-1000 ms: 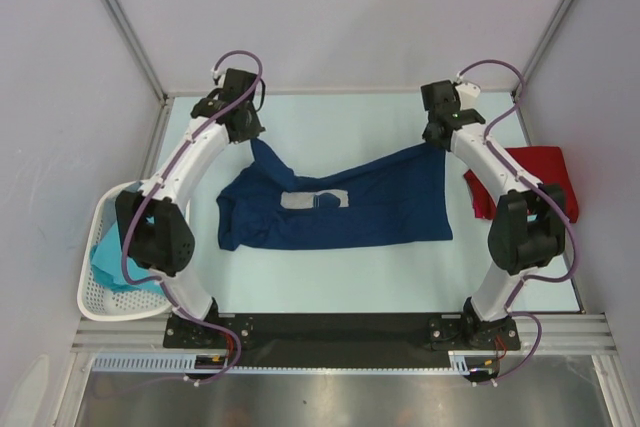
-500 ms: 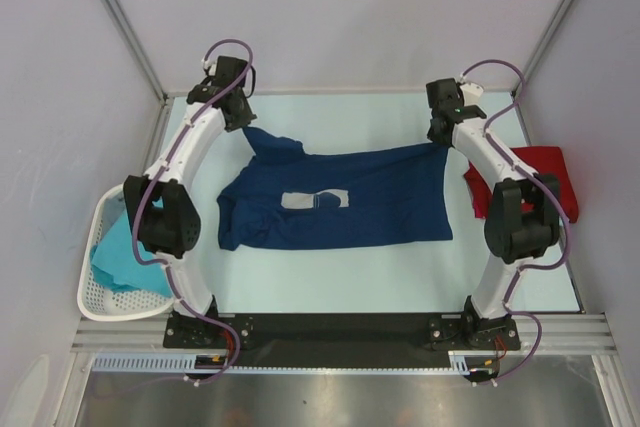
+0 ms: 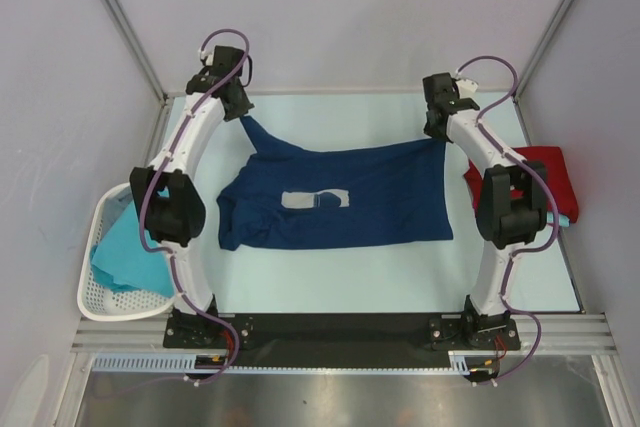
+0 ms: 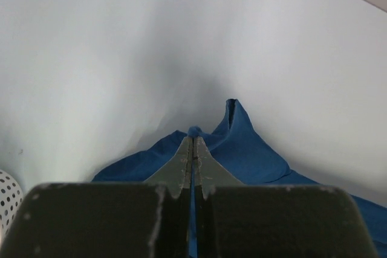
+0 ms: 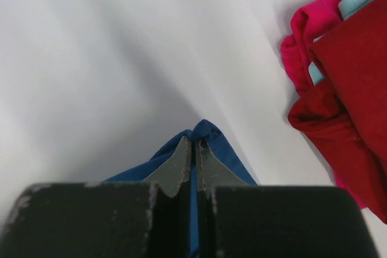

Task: Fold and stack the t-shirts
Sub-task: Fold the other side of the tshirt into a rectangle

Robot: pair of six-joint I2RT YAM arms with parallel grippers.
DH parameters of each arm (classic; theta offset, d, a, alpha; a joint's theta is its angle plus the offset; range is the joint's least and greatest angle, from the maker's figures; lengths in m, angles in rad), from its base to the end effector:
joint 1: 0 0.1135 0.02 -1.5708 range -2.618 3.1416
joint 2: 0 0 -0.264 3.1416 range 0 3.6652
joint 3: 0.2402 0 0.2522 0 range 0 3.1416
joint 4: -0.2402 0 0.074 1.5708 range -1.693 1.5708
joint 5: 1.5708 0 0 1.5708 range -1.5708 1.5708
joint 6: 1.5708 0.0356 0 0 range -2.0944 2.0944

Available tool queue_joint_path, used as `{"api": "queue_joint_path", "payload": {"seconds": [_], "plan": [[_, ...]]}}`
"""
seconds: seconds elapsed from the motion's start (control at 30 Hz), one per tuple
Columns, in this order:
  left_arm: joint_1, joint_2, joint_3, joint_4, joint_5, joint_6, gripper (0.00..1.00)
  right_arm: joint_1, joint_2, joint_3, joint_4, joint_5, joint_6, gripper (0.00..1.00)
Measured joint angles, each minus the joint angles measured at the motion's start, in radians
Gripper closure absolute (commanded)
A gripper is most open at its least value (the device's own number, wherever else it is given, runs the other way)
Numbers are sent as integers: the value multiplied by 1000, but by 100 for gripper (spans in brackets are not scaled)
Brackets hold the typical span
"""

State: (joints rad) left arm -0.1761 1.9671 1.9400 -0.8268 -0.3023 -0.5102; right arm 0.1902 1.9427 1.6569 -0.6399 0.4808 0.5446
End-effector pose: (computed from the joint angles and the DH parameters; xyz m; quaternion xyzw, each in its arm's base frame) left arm 0.4344 -0.0665 0.3290 -0.2060 0.9041 0.0161 0.3740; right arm 0.4267 0.0654 0.2636 0.2367 0.8934 -0.1002 0.3684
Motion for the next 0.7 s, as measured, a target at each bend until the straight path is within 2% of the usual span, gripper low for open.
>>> {"api": "queue_joint_path", "payload": {"seconds": [0.4,0.7], "plan": [[30,24,37,-8,3,15,100,-22,66,31,-2,-20,0,100],[57,114,120,-14,22,23,100,-30,160,103,-18,-31,0,100]]}}
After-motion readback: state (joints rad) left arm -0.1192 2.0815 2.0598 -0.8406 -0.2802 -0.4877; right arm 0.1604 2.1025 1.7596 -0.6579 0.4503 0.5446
